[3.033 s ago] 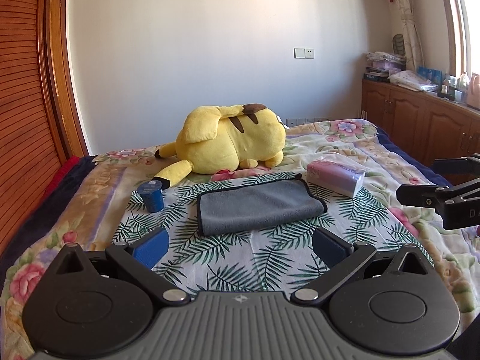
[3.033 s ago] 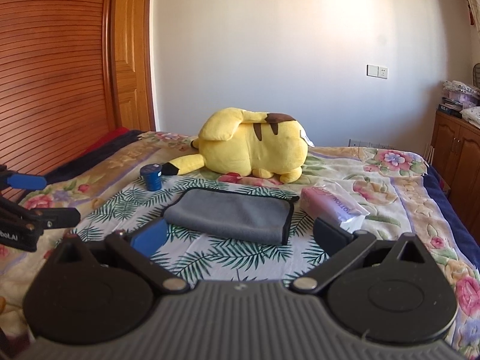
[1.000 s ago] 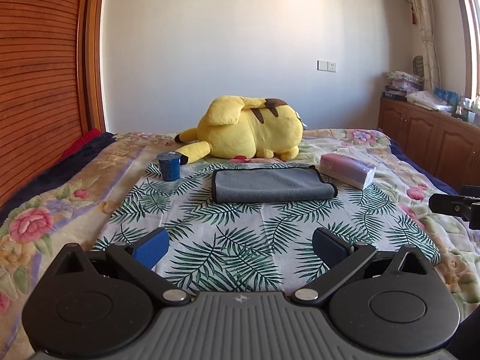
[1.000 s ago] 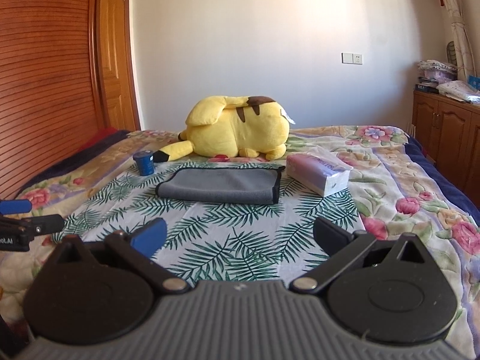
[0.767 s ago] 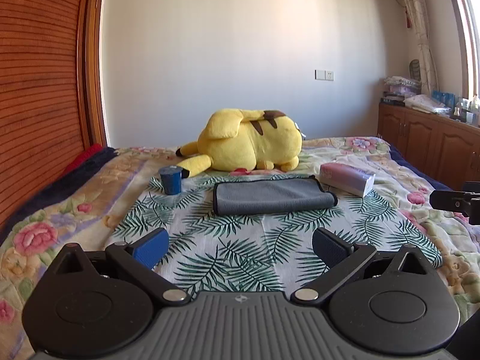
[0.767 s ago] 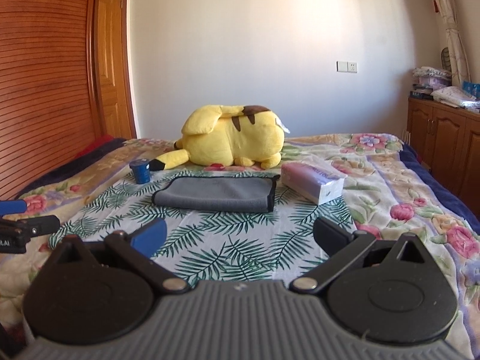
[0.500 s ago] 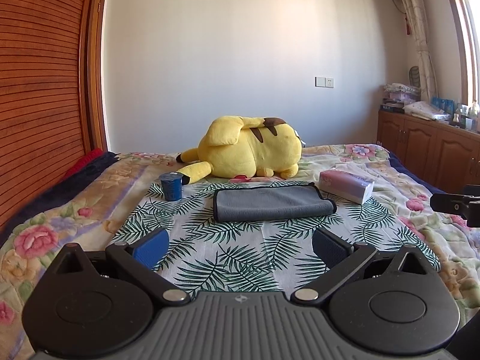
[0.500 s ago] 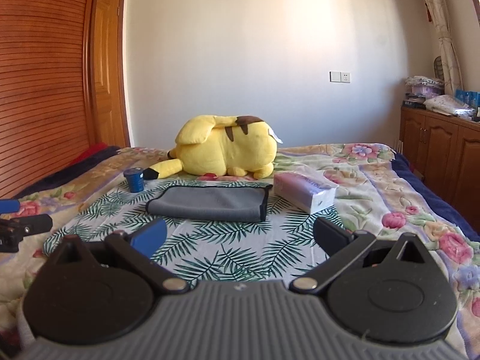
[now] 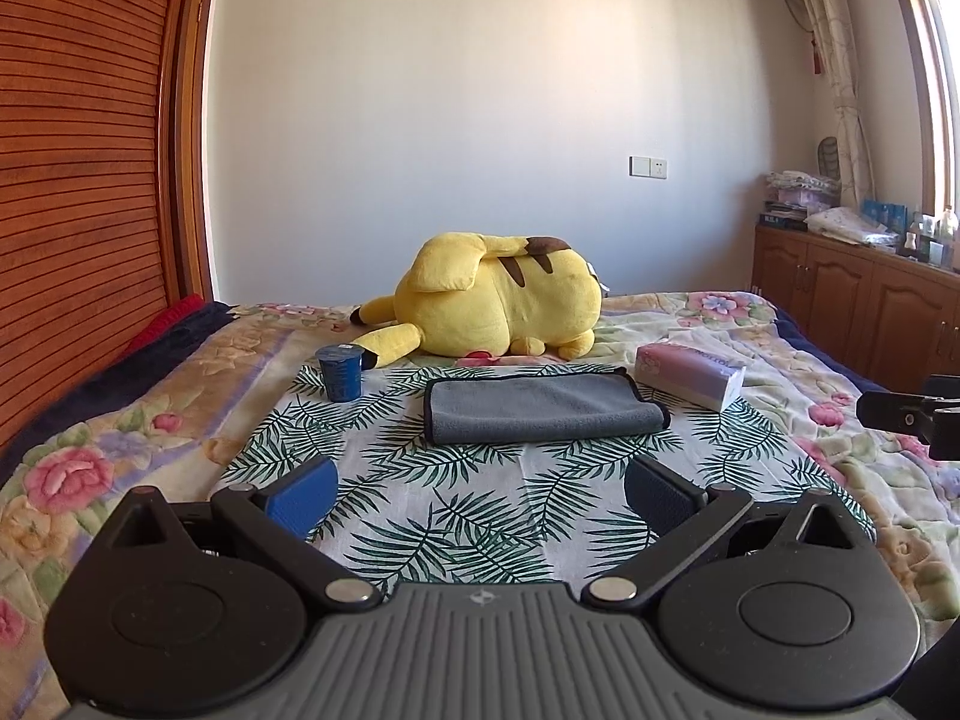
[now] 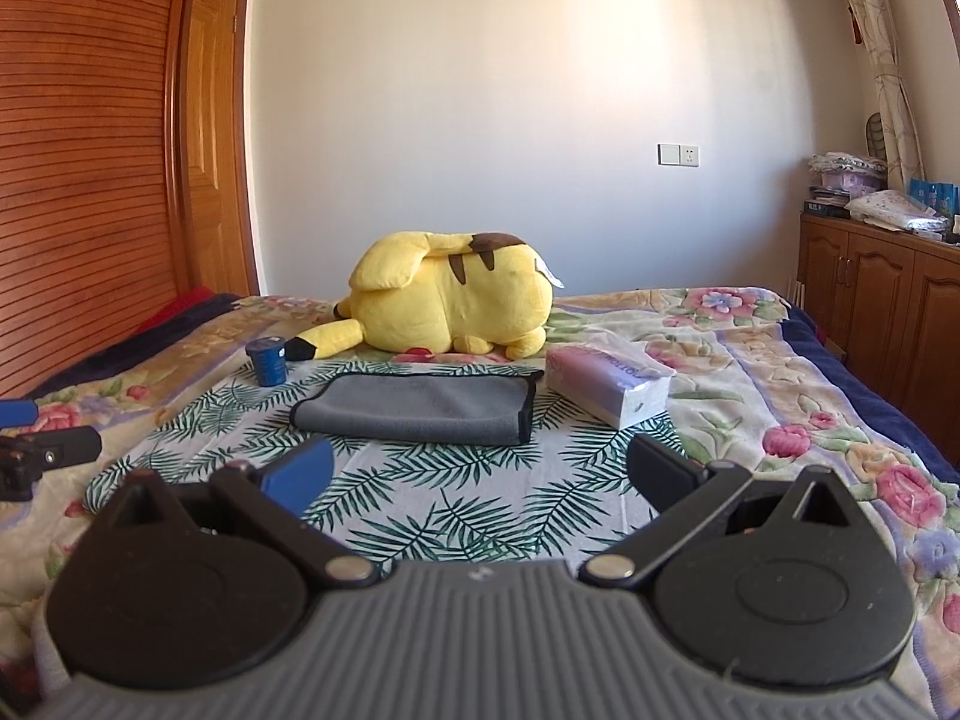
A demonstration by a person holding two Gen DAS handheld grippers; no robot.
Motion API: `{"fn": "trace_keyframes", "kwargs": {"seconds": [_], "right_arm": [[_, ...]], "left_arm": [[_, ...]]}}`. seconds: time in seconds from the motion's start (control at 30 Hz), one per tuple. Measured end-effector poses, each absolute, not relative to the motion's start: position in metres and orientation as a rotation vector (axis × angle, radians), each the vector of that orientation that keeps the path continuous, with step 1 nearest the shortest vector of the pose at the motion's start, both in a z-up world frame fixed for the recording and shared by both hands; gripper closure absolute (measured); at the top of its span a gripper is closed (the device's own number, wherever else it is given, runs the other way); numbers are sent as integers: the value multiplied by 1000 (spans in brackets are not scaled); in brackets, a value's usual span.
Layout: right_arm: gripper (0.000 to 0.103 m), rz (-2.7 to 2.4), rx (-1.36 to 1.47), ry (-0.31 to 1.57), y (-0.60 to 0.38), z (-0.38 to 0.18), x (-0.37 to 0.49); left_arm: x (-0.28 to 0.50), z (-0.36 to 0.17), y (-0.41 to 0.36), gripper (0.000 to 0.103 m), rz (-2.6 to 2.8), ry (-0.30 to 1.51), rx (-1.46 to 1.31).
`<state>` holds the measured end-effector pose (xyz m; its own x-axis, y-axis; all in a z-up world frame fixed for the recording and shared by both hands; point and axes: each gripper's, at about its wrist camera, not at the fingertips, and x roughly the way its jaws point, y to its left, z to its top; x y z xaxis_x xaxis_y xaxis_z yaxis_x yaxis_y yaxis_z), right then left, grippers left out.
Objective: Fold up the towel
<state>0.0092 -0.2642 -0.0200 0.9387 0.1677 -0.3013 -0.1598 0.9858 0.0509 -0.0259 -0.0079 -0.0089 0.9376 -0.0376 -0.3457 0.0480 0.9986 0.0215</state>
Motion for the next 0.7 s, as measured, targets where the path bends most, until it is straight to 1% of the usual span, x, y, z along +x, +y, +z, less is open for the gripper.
{"fn": "trace_keyframes", "kwargs": {"seconds": [0.7], "right_arm": [[0,167,26,309,-264,-21,9]], "left_arm": [[-25,-11,-8,16,-46,360,41]]}}
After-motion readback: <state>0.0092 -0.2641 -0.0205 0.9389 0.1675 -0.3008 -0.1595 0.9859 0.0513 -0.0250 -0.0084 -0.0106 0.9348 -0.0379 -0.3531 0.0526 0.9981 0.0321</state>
